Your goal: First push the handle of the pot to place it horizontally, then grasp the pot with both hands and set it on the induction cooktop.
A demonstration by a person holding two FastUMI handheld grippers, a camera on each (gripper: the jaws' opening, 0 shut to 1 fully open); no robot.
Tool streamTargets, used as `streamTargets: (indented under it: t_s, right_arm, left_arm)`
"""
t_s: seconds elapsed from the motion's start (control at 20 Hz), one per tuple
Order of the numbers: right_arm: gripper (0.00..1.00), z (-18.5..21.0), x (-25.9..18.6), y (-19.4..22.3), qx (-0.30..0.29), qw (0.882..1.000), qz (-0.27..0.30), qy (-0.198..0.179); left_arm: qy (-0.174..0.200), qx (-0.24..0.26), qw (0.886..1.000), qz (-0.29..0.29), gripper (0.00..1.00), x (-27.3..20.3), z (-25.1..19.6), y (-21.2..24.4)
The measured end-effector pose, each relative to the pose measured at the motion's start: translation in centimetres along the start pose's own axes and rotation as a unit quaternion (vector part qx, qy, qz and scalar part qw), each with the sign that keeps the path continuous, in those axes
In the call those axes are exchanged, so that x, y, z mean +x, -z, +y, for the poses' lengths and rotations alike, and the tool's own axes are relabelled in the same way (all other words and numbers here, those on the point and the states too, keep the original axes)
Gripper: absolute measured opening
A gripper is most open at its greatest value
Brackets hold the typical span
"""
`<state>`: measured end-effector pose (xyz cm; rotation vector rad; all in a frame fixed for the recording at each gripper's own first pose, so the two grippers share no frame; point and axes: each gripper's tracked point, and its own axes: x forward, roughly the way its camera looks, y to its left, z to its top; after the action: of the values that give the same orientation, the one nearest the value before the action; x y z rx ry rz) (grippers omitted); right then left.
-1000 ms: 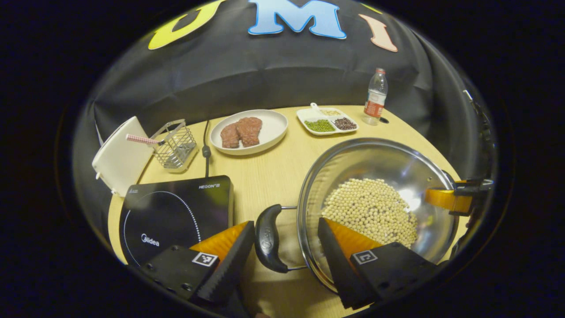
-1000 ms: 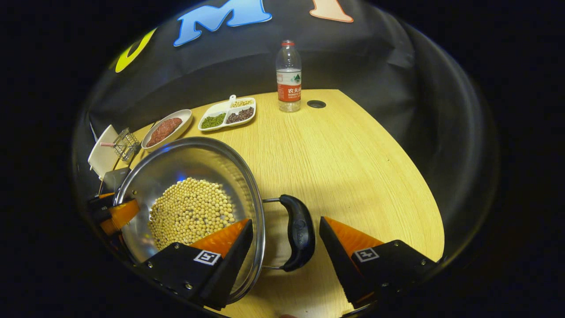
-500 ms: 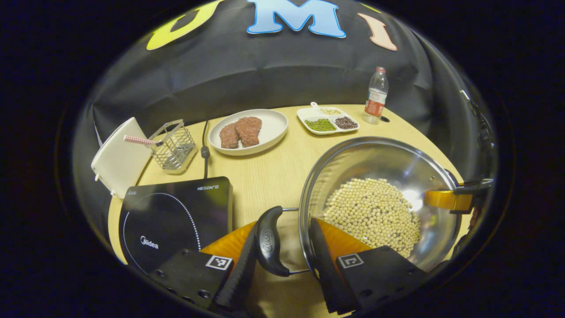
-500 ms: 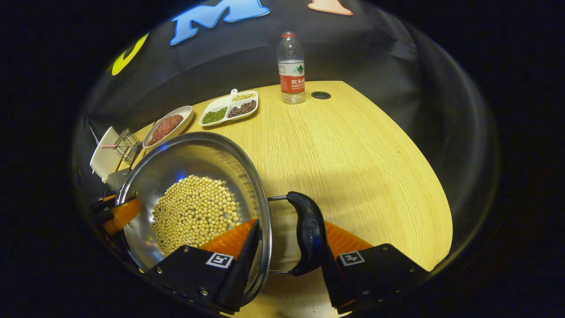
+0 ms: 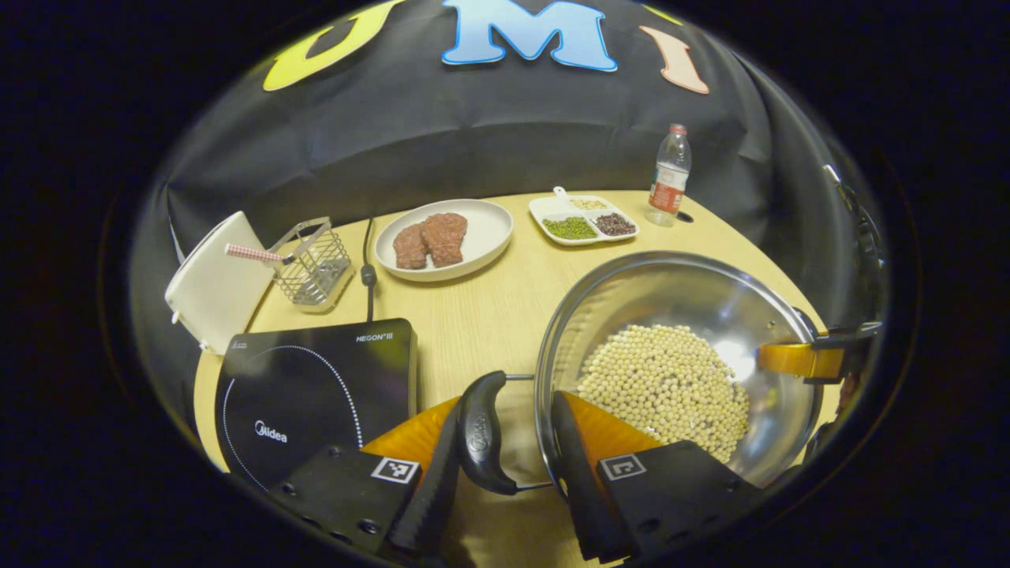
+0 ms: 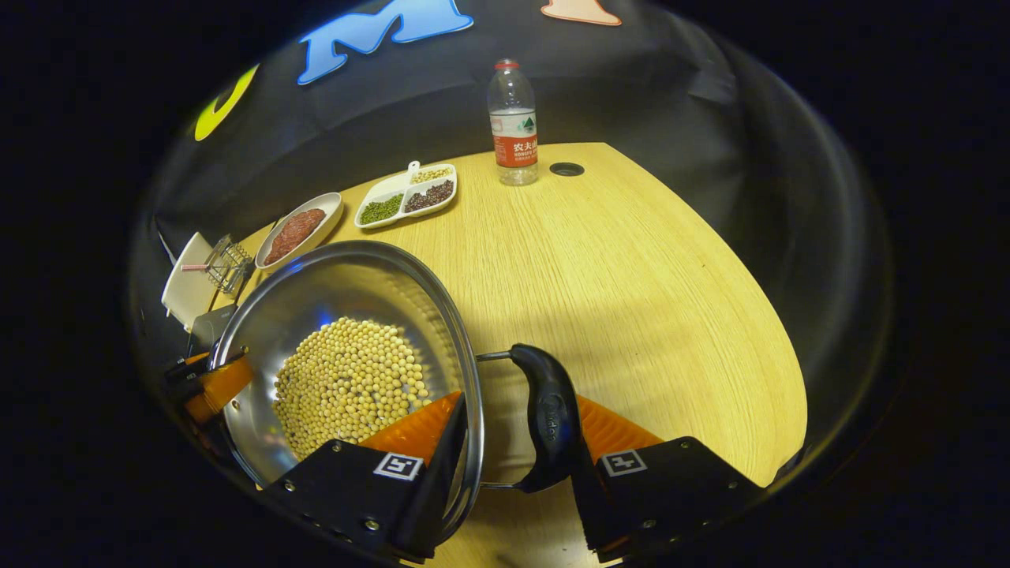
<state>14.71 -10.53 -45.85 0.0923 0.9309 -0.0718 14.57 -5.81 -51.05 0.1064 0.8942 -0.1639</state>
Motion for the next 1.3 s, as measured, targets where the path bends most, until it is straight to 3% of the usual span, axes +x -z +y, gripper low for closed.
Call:
streamTargets:
  t_s: [0.05, 0.1, 0.15, 0.2, 0.25, 0.8, 0.9, 1.25, 1.3]
  right_arm:
    - [0.67, 0.0, -0.3, -0.1, -0.002, 1.0, -0.002, 0.0]
    - [0.67, 0.1, -0.7, -0.3, -0.003, 1.0, -0.003, 0.001]
    - [0.67, 0.1, -1.2, -0.4, -0.004, 1.0, -0.004, 0.0]
    - [0.67, 0.2, -1.6, -0.5, -0.006, 1.0, -0.006, 0.0]
    - [0.67, 0.2, -2.0, -0.7, -0.006, 1.0, -0.008, 0.0]
    - [0.67, 2.3, -6.4, -1.4, -0.013, 1.0, -0.017, -0.01]
    - [0.67, 3.1, -7.1, -1.6, -0.016, 1.0, -0.019, -0.012]
    - [0.67, 6.5, -9.0, -2.2, -0.033, 0.999, -0.034, -0.025]
    - [0.67, 7.1, -9.4, -2.3, -0.035, 0.998, -0.037, -0.027]
  left_arm:
    - [0.001, -0.002, 1.0, -0.001, 0.69, -0.2, 0.1, -0.1]
    - [0.001, -0.004, 1.0, -0.003, 0.65, -0.4, 0.2, -0.2]
    - [0.0, -0.003, 1.0, -0.005, 0.69, -0.7, 0.4, -0.3]
    - [0.0, -0.002, 1.0, -0.009, 0.65, -1.0, 0.4, -0.5]
    - [-0.001, 0.0, 1.0, -0.012, 0.69, -1.1, 0.5, -0.5]
    - [-0.011, 0.001, 0.999, -0.048, 0.65, -4.4, 2.7, -2.8]
    - [-0.015, 0.0, 0.998, -0.053, 0.69, -5.6, 3.3, -3.1]
    - [-0.026, -0.011, 0.997, -0.071, 0.65, -9.5, 6.4, -3.7]
    - [-0.028, -0.013, 0.997, -0.074, 0.68, -10.1, 6.8, -3.8]
